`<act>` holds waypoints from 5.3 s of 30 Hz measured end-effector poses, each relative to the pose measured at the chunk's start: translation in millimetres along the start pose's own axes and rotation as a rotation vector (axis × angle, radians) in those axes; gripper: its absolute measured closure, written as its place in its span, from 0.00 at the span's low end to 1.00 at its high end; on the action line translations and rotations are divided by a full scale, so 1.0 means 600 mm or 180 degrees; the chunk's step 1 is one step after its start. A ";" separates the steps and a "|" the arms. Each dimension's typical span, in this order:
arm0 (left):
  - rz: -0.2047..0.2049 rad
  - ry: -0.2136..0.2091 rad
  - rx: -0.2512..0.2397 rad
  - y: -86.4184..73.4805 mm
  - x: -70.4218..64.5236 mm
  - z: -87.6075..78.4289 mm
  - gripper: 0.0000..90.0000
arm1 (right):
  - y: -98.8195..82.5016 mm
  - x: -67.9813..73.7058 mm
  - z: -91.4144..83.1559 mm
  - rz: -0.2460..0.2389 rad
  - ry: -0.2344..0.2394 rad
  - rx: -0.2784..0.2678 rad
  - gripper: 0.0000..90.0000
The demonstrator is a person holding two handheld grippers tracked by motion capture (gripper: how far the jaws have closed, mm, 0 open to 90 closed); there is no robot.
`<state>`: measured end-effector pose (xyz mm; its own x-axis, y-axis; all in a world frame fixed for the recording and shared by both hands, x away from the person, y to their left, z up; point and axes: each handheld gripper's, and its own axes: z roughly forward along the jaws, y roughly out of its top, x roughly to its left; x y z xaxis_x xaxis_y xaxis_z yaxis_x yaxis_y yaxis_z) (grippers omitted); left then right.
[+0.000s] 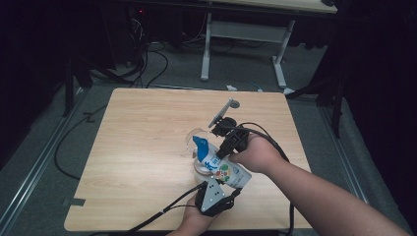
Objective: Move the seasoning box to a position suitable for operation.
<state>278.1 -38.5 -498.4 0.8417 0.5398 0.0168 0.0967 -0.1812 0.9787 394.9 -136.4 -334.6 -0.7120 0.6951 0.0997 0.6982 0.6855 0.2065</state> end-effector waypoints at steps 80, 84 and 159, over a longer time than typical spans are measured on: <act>-0.0152 -0.0074 0.0290 -0.041 0.019 -0.013 0.42 | -0.013 -0.001 -0.005 0.0072 0.0006 0.0006 1.00; -0.0160 -0.0045 0.0275 -0.044 0.023 -0.021 0.40 | -0.013 -0.001 -0.006 0.0073 0.0003 0.0002 1.00; -0.0543 0.0905 0.0124 -0.071 0.213 -0.220 0.35 | -0.073 -0.115 0.013 0.0479 -0.0240 0.0102 1.00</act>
<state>311.2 146.8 -510.9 0.6301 0.7719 -0.0846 0.2483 -0.0970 0.9638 413.9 -212.5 -358.3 -0.5924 0.8038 0.0535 0.7993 0.5782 0.1636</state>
